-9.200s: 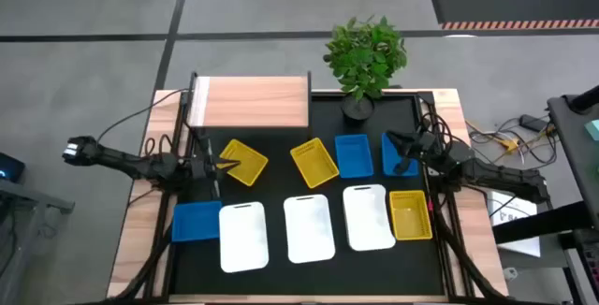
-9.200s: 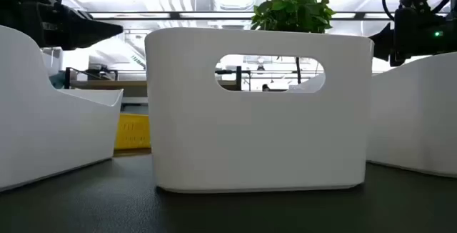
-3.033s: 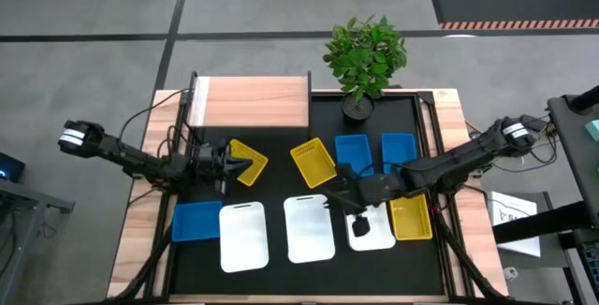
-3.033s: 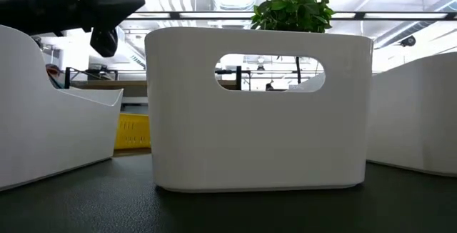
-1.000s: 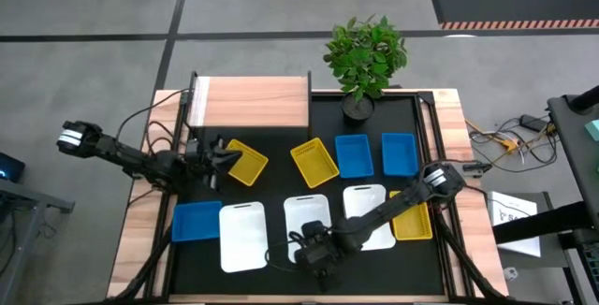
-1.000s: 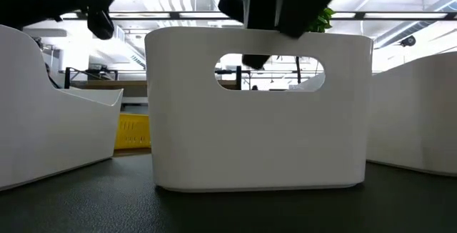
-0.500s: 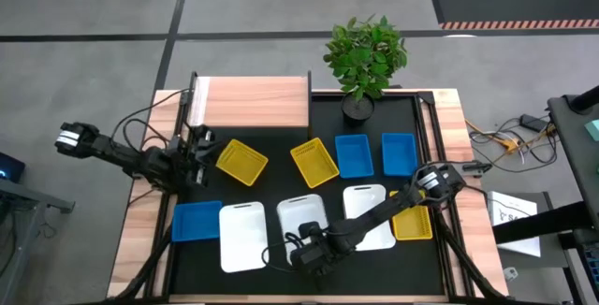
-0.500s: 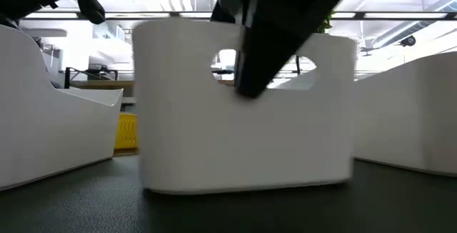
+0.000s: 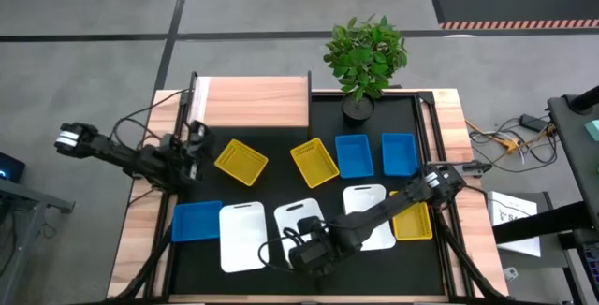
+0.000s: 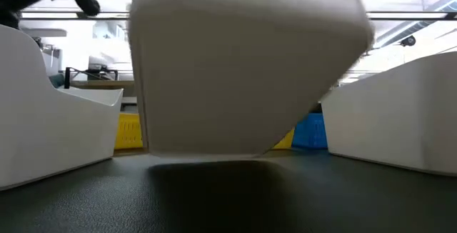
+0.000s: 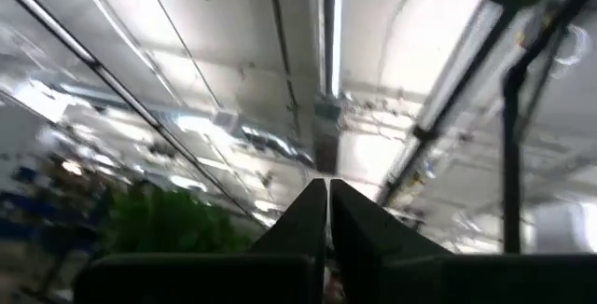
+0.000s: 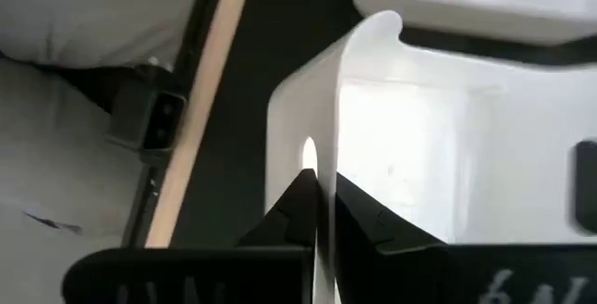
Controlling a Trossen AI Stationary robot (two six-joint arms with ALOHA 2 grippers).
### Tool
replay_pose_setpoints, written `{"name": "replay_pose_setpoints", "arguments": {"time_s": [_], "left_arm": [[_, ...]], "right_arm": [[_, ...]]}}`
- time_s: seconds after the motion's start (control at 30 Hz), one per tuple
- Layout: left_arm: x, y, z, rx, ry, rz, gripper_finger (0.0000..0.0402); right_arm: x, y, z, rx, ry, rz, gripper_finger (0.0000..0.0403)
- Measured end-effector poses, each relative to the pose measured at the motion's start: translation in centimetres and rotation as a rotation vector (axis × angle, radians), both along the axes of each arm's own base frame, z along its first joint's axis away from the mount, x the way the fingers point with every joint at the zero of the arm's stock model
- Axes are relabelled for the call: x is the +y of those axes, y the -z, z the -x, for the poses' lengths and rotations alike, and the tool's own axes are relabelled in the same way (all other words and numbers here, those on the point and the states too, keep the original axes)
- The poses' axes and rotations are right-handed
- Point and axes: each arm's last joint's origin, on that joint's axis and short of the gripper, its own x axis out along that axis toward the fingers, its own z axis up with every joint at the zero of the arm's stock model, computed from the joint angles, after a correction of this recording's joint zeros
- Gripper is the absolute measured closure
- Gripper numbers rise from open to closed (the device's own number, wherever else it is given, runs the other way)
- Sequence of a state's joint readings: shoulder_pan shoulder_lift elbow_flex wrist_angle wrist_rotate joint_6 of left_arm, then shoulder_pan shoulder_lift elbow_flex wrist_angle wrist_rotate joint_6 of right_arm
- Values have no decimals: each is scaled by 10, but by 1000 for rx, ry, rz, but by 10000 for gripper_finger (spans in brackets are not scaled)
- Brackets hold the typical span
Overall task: Stack baskets on shelf by color
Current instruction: Put the center white bin on the shelf
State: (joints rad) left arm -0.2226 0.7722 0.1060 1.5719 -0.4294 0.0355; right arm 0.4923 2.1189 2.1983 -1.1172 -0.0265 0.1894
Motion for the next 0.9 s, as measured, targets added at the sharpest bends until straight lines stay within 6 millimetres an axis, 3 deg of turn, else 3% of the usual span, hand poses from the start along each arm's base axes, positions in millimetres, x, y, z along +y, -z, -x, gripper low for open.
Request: {"name": "replay_pose_setpoints", "arguments": {"time_s": [0.13,0.23,0.33,0.53,0.7,0.9], "left_arm": [[2,-16,9,-79,-40,-15,400],[3,-17,15,-103,-41,-11,400],[4,-12,20,-112,-41,-9,400],[6,-9,29,-139,-42,-3,400],[8,-6,35,-158,-42,1,400],[9,-4,42,-189,-43,8,400]], "right_arm": [[-3,-36,2,-83,-37,9,394],[-7,-57,8,-174,-60,27,394],[-18,-73,14,-224,-21,76,394],[-45,-94,15,-361,40,335,394],[-79,-99,5,-387,88,545,394],[-146,-101,-19,-391,182,629,394]]}}
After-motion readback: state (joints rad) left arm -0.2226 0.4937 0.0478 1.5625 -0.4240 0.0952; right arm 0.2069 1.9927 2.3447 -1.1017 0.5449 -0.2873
